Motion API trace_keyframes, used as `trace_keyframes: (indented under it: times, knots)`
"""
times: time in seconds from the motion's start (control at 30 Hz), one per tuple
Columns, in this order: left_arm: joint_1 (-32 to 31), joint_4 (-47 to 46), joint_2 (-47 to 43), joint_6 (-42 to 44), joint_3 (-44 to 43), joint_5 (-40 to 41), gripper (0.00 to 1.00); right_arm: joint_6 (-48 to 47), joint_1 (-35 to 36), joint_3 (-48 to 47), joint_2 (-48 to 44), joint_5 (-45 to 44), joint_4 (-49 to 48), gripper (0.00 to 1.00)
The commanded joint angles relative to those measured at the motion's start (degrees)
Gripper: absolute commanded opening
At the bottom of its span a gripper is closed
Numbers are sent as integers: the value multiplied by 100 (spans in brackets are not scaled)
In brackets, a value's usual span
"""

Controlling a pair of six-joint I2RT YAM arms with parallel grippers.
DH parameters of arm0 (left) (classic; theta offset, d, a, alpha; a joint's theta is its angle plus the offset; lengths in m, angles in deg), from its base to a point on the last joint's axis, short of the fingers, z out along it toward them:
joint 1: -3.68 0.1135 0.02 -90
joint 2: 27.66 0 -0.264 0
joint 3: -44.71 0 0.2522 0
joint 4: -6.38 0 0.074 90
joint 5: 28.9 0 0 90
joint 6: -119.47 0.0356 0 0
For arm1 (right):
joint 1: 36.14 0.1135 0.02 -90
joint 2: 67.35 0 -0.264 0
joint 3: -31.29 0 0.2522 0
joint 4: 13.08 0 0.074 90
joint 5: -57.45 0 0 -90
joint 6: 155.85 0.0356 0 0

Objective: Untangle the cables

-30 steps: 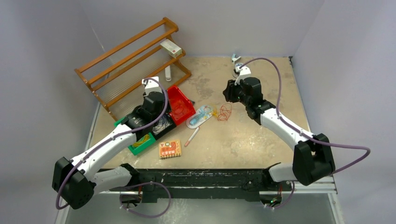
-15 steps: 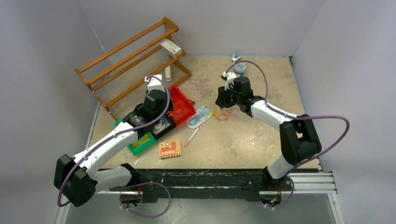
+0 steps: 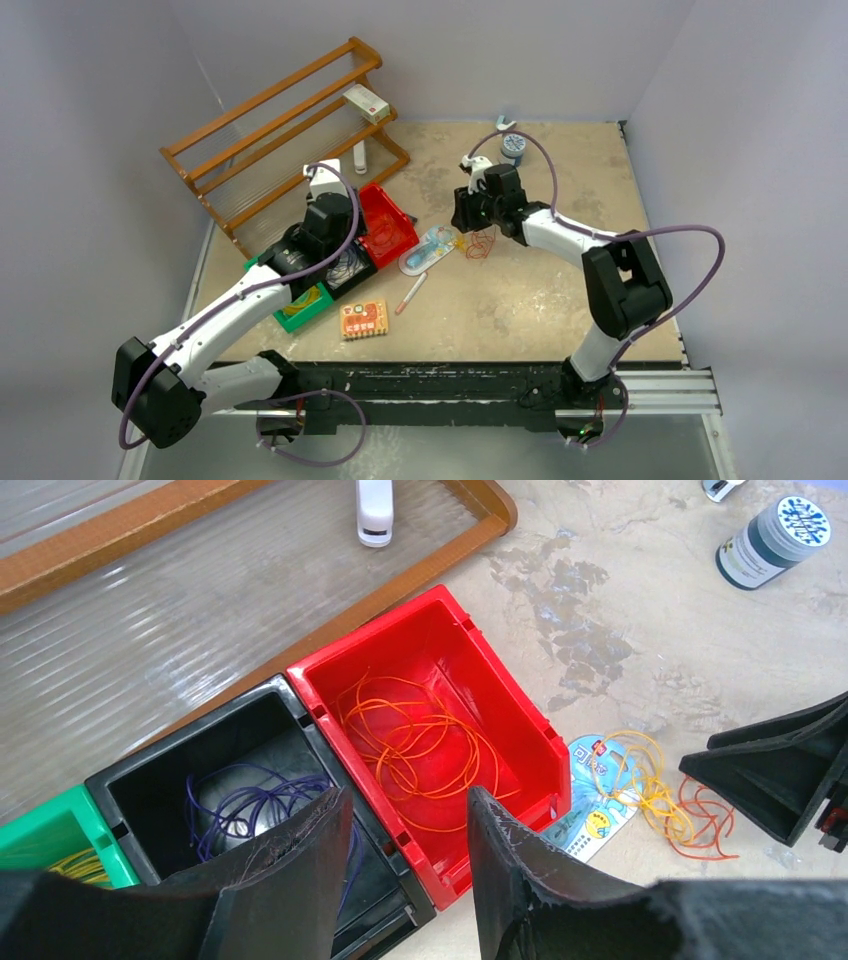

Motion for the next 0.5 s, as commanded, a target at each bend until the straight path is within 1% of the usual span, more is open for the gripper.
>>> trace_keyframes:
  times: [0.0, 0.13, 0.33, 0.47]
  knots:
    - [-20, -41, -50, -56, -152, 196, 45, 101, 105, -212, 42, -410, 117, 45]
    - [-20, -16, -45, -56, -155, 193, 45, 81, 116, -203, 156, -489, 145, 45]
    - [-19, -24, -19, -56, -168, 184, 45, -91, 174, -196, 316, 206, -161, 44]
    - [-15, -37, -11, -63, -185, 162, 45, -170, 218, -210, 412, 420, -249, 44]
